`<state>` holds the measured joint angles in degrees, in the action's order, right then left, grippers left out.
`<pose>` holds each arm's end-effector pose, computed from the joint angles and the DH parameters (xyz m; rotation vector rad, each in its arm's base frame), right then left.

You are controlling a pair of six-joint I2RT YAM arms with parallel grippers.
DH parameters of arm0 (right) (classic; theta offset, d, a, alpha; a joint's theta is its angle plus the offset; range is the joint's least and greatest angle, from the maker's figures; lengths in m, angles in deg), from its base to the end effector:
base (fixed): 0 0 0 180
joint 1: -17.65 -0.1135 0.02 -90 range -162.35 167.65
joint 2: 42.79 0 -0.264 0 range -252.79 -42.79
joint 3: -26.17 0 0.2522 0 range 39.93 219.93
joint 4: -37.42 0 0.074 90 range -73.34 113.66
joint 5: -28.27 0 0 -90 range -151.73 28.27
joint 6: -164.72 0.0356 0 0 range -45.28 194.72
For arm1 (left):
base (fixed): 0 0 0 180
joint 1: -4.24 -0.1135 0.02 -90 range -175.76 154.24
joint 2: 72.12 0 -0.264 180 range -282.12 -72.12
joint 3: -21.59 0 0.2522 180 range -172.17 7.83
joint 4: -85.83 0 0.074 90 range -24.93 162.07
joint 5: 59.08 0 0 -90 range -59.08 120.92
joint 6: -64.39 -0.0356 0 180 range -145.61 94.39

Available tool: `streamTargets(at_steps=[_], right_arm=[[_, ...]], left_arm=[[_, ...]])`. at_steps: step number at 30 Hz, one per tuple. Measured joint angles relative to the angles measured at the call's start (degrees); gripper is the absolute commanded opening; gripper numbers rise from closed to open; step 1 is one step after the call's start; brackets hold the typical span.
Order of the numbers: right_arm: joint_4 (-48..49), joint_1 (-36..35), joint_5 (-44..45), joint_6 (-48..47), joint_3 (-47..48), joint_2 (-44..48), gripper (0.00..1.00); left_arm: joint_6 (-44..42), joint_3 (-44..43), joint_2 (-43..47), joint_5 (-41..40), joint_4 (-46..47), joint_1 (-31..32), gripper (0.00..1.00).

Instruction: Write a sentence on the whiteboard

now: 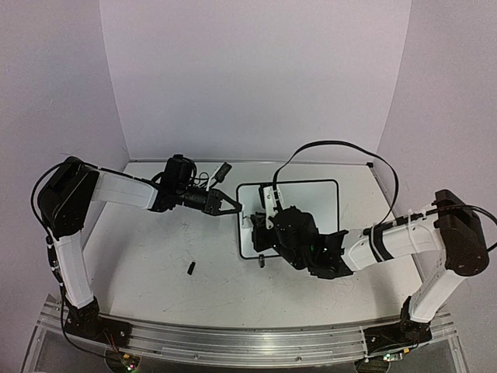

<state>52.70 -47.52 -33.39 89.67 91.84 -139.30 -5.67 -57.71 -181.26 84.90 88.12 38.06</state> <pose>0.1698 0.3268 0.2183 -0.4535 1.7853 0.5348 0.3242 -0.2518 0.1935 0.8928 1.9960 -1.5217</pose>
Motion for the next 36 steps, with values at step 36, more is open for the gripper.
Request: streamTargets(at_steps=[36], right_arm=[[2.7, 1.7, -3.5, -1.2, -0.9, 1.7, 0.0]], left_arm=[[0.0, 0.0, 0.0, 0.4, 0.0, 0.0, 0.0]])
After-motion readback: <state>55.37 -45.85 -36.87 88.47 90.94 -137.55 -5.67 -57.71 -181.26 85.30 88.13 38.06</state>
